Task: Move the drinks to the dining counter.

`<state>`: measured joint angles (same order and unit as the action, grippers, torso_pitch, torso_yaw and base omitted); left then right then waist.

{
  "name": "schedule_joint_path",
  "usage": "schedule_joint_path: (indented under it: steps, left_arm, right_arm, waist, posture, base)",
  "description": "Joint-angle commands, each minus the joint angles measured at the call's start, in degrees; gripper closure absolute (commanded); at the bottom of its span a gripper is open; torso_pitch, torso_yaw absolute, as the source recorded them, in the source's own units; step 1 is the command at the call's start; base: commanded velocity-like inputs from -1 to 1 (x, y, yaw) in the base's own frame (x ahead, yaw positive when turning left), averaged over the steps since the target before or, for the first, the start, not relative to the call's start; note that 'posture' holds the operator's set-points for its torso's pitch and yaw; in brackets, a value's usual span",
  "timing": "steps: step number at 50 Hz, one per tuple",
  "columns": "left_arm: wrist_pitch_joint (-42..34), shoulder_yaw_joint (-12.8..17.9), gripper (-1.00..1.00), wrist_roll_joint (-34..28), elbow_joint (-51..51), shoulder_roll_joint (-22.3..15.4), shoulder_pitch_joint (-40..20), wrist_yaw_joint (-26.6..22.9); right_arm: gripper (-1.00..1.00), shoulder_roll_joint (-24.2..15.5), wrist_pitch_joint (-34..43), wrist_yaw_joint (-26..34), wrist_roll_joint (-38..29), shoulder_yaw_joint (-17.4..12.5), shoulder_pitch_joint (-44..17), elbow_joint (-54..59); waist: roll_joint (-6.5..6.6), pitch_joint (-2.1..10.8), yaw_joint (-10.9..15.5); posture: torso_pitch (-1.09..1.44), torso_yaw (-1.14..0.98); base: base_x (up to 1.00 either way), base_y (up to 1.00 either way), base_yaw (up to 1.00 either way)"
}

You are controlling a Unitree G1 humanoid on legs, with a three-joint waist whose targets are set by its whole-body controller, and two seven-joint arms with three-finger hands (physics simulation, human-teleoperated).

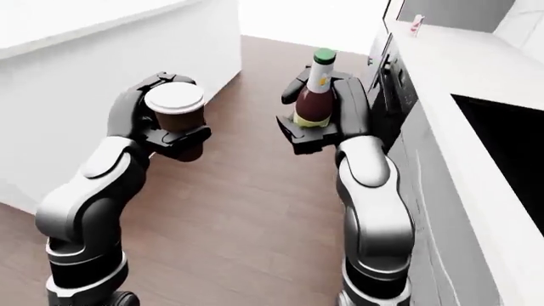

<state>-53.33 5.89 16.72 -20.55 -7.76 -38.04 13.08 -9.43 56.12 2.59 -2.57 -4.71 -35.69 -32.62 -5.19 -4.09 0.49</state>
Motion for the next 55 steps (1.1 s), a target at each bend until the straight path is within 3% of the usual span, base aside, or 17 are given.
schedule_joint_path:
  steps: [1, 9, 11, 12, 13, 16, 21, 24, 26, 37, 40, 41, 44, 48, 52, 53, 55]
  left_arm:
    - [2.3, 0.4, 1.00, 0.2, -4.2, -0.4, -3.4, -0.1]
    - [1.7, 0.4, 1.00, 0.3, -4.5, -0.5, -4.0, -0.1]
    - [1.8, 0.3, 1.00, 0.2, -4.4, -0.5, -4.1, -0.1]
    - [1.9, 0.3, 1.00, 0.1, -4.3, -0.5, -4.0, -0.2]
    - [1.9, 0.2, 1.00, 0.0, -4.3, -0.5, -4.0, -0.2]
    - [1.9, 0.2, 1.00, -0.1, -4.4, -0.4, -3.9, -0.3]
    - [1.7, 0.1, 1.00, -0.3, -4.8, -0.3, -3.9, -0.4]
    - [1.5, 0.0, 1.00, -0.4, -4.9, -0.2, -4.0, -0.4]
    - [1.6, 0.0, 1.00, -0.5, -4.7, -0.2, -4.1, -0.5]
    - [-0.4, 0.0, 1.00, -0.3, -6.1, -0.1, -5.3, 0.0]
    - [-1.0, 0.1, 1.00, -0.2, -6.4, -0.2, -5.7, 0.0]
    - [-1.1, 0.2, 1.00, -0.2, -6.4, -0.3, -5.9, 0.0]
    - [-0.6, 0.1, 1.00, -0.3, -6.3, -0.2, -5.4, -0.1]
    - [-0.1, -0.1, 1.00, -0.5, -6.0, -0.1, -5.1, -0.2]
    - [0.0, -0.2, 1.00, -0.6, -6.0, 0.1, -5.1, -0.2]
    - [0.1, -0.2, 1.00, -0.6, -6.0, 0.1, -5.0, -0.2]
    - [0.0, -0.3, 1.00, -0.6, -6.5, 0.3, -4.6, -0.2]
  right_arm:
    - [1.00, -0.5, -2.6, -0.2, -0.2, -0.8, -2.0, -2.8]
    - [1.00, -0.7, -1.9, 0.0, -0.1, -0.8, -2.8, -3.2]
    - [1.00, -0.7, -2.1, 0.0, 0.1, -1.1, -2.8, -3.1]
    - [1.00, -0.8, -2.2, 0.0, 0.2, -1.2, -2.8, -3.1]
    - [1.00, -0.8, -2.2, 0.0, 0.3, -1.3, -2.8, -3.1]
    - [1.00, -0.8, -2.5, -0.1, 0.5, -1.5, -2.7, -2.9]
    - [1.00, -1.5, -2.7, -0.4, 2.1, -2.9, -2.3, -2.9]
    - [1.00, -1.8, -2.6, -0.7, 2.5, -2.9, -2.3, -2.9]
    - [1.00, -2.1, -2.3, -0.8, 2.9, -3.2, -2.4, -3.2]
    - [1.00, -3.4, 0.1, -1.4, 4.4, -3.6, -3.4, -5.0]
    - [1.00, -3.5, 0.3, -1.5, 4.5, -3.5, -3.5, -5.2]
    - [1.00, -3.5, 0.3, -1.5, 4.5, -3.4, -3.5, -5.1]
    - [1.00, -3.5, 0.3, -1.5, 4.6, -3.4, -3.0, -5.4]
    - [1.00, -3.6, 0.0, -1.4, 4.6, -3.5, -2.8, -5.3]
    - [1.00, -3.6, -0.4, -1.3, 4.5, -3.3, -2.6, -5.0]
    - [1.00, -3.6, -0.2, -1.2, 4.5, -3.3, -2.6, -5.2]
    - [1.00, -3.5, -0.6, -1.1, 4.5, -3.3, -2.4, -5.0]
  waist:
    - [0.31, 2.22, 0.1]
    - [2.66, 3.11, 1.1]
    - [5.33, 3.60, 1.5]
    - [9.38, 4.42, 2.3]
    - [6.66, 2.39, 1.6]
    - [5.60, 3.72, 3.1]
    - [2.82, 2.44, 3.8]
    - [-2.39, 2.60, 2.4]
    - [-0.90, 1.54, 2.3]
    - [2.27, 3.14, 1.8]
    - [7.41, 4.53, 2.1]
    - [6.25, 1.67, 2.1]
    - [5.00, 3.09, 3.3]
    - [3.12, 2.28, 3.6]
    - [-3.04, 2.61, 1.7]
    - [-1.00, 2.65, 2.0]
    - [-0.94, 2.19, 1.6]
  posture:
    - [0.00, 0.00]
    - [0.00, 0.00]
    - [0.00, 0.00]
    - [0.00, 0.00]
    - [0.00, 0.00]
    - [0.00, 0.00]
    - [0.00, 0.00]
    - [0.00, 0.00]
    - [0.00, 0.00]
    - [0.00, 0.00]
    - [0.00, 0.00]
    - [0.00, 0.00]
    - [0.00, 0.00]
    - [0.00, 0.00]
    - [0.00, 0.00]
    - [0.00, 0.00]
    - [0.00, 0.00]
  base:
    - [0.40, 0.00, 1.00]
    - [0.40, 0.00, 1.00]
    - [0.40, 0.00, 1.00]
    - [0.39, 0.00, 1.00]
    - [0.41, 0.00, 1.00]
    - [0.41, 0.00, 1.00]
    - [0.40, 0.00, 1.00]
    - [0.40, 0.00, 1.00]
    - [0.40, 0.00, 1.00]
    - [0.40, 0.00, 1.00]
    - [0.40, 0.00, 1.00]
    - [0.40, 0.00, 1.00]
    - [0.39, 0.00, 1.00]
    - [0.36, 0.00, 1.00]
    - [0.35, 0.00, 1.00]
    - [0.34, 0.00, 1.00]
    - [0.34, 0.00, 1.00]
